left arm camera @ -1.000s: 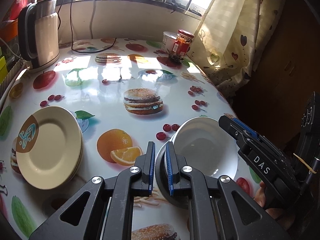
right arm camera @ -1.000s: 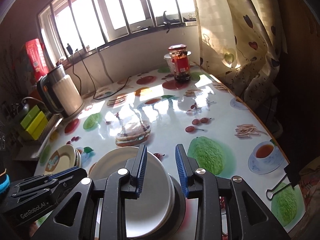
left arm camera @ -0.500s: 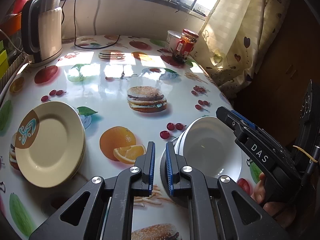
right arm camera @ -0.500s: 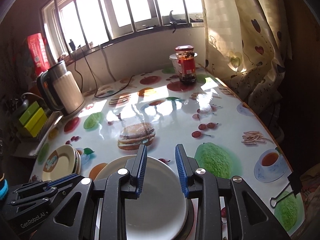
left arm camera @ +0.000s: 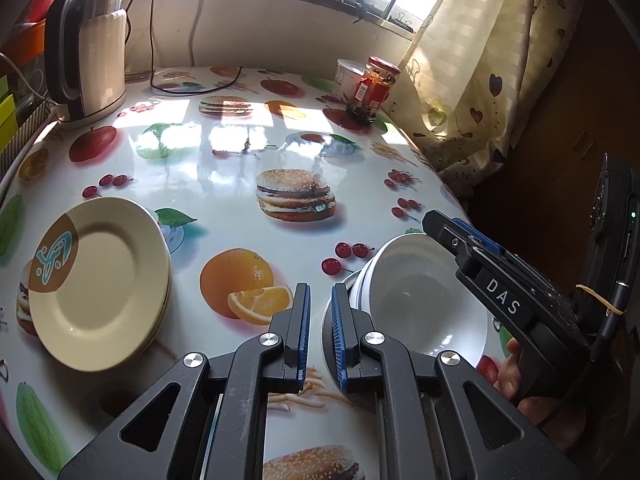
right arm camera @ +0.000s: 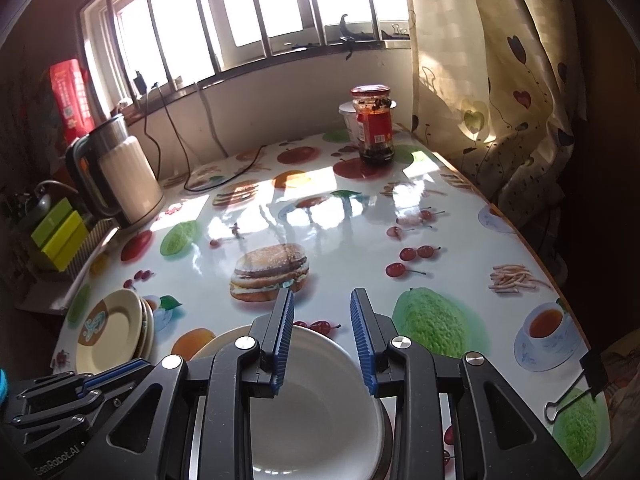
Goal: Organize plates and bowls
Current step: 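Open the right tool and lift it off the bowl stack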
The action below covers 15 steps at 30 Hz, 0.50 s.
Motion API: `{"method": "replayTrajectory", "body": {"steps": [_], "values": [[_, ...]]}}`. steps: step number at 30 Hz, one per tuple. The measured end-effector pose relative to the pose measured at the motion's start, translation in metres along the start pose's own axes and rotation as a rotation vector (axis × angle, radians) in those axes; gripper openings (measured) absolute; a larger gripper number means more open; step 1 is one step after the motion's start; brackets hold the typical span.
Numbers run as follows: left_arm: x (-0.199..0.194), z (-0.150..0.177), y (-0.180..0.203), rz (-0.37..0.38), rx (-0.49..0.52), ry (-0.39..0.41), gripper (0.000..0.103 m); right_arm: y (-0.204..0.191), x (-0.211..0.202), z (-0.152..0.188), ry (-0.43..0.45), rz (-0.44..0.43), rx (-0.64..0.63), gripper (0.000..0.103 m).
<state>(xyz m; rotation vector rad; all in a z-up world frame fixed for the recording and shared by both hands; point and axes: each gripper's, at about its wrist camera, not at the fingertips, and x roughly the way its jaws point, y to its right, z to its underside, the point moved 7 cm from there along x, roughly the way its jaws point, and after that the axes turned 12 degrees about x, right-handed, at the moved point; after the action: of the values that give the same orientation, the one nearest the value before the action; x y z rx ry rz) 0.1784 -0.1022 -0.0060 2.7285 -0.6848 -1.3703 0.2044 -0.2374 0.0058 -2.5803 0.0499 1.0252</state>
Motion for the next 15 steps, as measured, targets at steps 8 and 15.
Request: {"method": "replayTrajectory", "body": {"steps": [8,15], "values": [[0.000,0.004,-0.004,-0.003,-0.005,0.003,0.011,0.008,-0.016,0.004,0.015,-0.013,0.037,0.029],[-0.007,0.011,-0.003,-0.029,0.025,0.017,0.011,0.019,-0.042,0.007,0.048,-0.020,0.062,0.032]]}}
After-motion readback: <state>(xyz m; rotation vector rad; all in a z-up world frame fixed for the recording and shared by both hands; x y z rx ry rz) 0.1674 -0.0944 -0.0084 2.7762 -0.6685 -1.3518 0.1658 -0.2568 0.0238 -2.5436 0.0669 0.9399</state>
